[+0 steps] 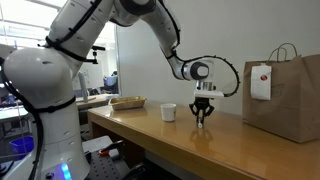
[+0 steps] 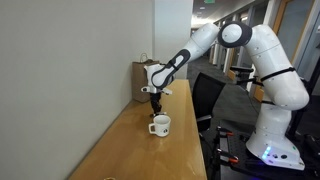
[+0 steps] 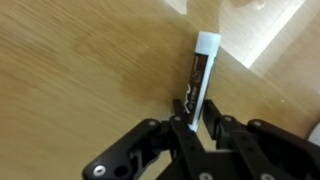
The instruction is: Put the marker in the cup then move the cup to the right
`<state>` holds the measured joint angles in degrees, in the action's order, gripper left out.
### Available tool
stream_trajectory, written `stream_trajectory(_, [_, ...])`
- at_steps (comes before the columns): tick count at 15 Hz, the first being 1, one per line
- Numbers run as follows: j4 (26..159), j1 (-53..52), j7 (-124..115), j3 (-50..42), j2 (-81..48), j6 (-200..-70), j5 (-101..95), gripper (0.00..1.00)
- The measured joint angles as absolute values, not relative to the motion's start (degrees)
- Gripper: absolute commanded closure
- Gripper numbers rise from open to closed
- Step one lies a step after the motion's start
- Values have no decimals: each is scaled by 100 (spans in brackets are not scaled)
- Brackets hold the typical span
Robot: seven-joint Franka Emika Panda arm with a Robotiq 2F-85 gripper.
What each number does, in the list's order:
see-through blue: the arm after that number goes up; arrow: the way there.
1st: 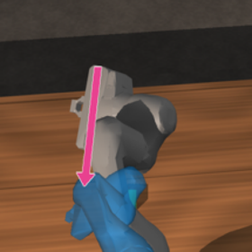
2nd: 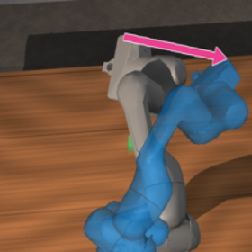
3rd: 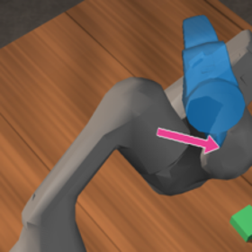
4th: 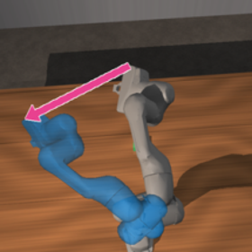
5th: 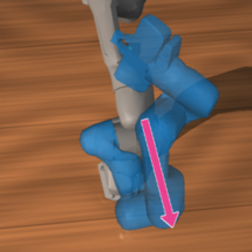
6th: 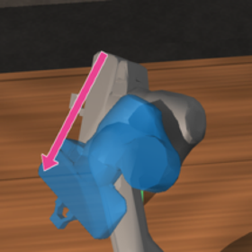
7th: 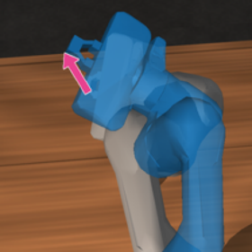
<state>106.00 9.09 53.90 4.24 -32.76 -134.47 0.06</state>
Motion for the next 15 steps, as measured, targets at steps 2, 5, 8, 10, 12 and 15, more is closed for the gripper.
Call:
stream_trajectory(2, [10599,907,5389,431,-3276,-13435,6,95])
stream_trajectory(5, [10634,901,5338,523,-3220,-13422,20,95])
stream_trajectory(8, [10922,857,5114,702,-2841,-13439,126,95])
stream_trajectory(10, [11290,813,4897,825,-2343,-13443,236,95])
stream_trajectory(12, [11726,746,4724,892,-1726,-13455,404,95])
stream_trajectory(15, [12389,645,4718,958,-831,-13471,988,95])
